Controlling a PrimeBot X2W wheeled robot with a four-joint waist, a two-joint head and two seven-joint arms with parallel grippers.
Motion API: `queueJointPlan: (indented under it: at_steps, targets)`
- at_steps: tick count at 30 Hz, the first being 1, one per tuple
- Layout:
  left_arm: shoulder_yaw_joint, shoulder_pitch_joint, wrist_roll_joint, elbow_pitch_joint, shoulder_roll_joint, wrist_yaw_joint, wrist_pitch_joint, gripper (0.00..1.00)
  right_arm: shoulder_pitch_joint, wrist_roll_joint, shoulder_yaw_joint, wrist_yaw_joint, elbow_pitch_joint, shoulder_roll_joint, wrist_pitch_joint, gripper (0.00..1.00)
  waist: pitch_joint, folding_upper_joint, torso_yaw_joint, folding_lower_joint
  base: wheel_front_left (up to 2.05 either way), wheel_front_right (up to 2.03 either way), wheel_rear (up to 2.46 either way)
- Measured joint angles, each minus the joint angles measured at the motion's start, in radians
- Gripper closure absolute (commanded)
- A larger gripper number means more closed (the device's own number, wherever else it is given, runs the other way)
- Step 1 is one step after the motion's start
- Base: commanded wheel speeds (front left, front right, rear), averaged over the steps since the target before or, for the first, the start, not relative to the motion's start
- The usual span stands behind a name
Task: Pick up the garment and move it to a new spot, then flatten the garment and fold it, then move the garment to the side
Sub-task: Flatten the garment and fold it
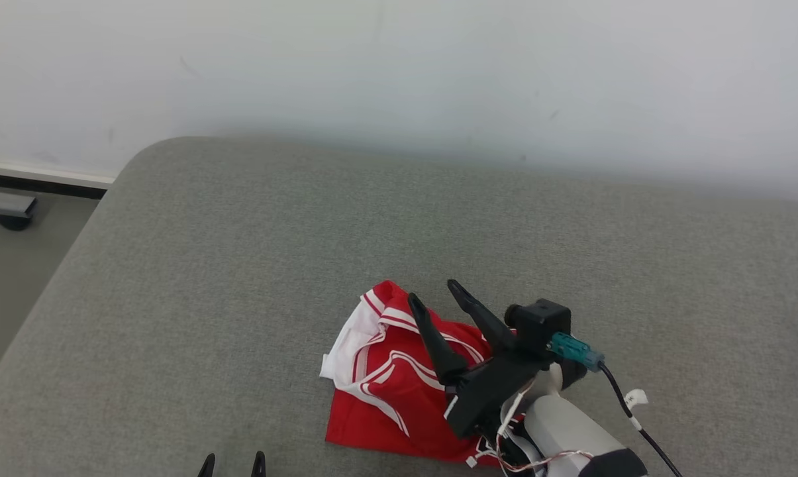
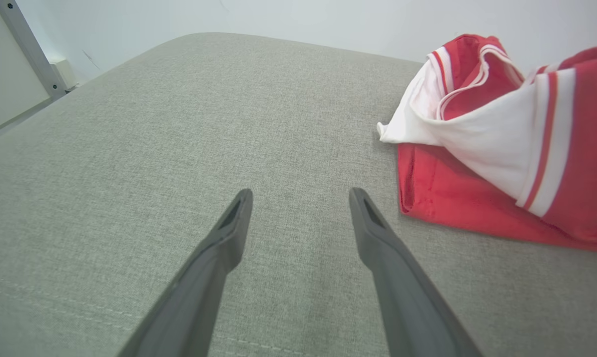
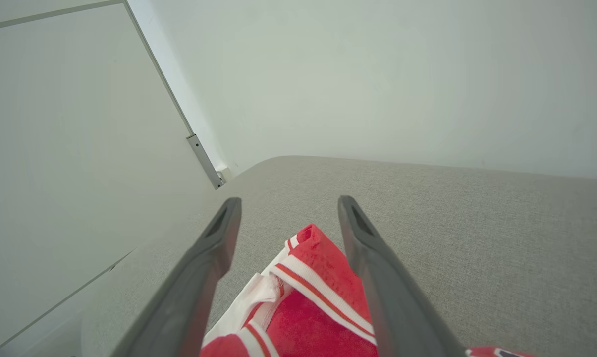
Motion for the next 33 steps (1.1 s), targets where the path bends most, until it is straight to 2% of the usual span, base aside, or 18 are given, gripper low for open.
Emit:
queueJointPlan:
  at_steps: [5, 12, 20, 26, 33]
  targets:
    - [0.004, -0.004, -0.003, -0.002, 0.000, 0.001, 0.000, 0.00, 0.080, -0.053, -0.050, 0.000, -0.031, -0.020, 0.000, 0.00, -0.001, 0.0000, -0.040, 0.0000, 0.00, 0.00, 0.00]
    - [0.013, -0.001, -0.006, -0.001, 0.000, 0.005, 0.000, 0.00, 0.173, -0.059, -0.040, 0.000, -0.067, -0.029, 0.000, 0.00, -0.010, 0.0000, -0.082, 0.0000, 0.00, 0.00, 0.00]
    - [0.023, 0.004, -0.005, 0.002, 0.000, 0.004, 0.000, 0.00, 0.229, -0.048, 0.000, 0.000, -0.088, -0.030, 0.000, 0.00, -0.023, 0.0000, -0.098, 0.0000, 0.00, 0.00, 0.00]
    - [0.034, 0.007, -0.004, -0.001, 0.000, 0.004, 0.000, 0.00, 0.248, -0.062, -0.069, 0.000, -0.078, -0.027, 0.000, 0.00, -0.029, 0.0000, -0.108, 0.0000, 0.00, 0.00, 0.00]
    - [0.049, 0.009, 0.000, -0.011, 0.000, 0.008, 0.000, 0.00, 0.278, -0.136, -0.213, 0.000, -0.066, -0.024, 0.000, 0.00, -0.033, 0.0000, -0.134, 0.0000, 0.00, 0.00, 0.00]
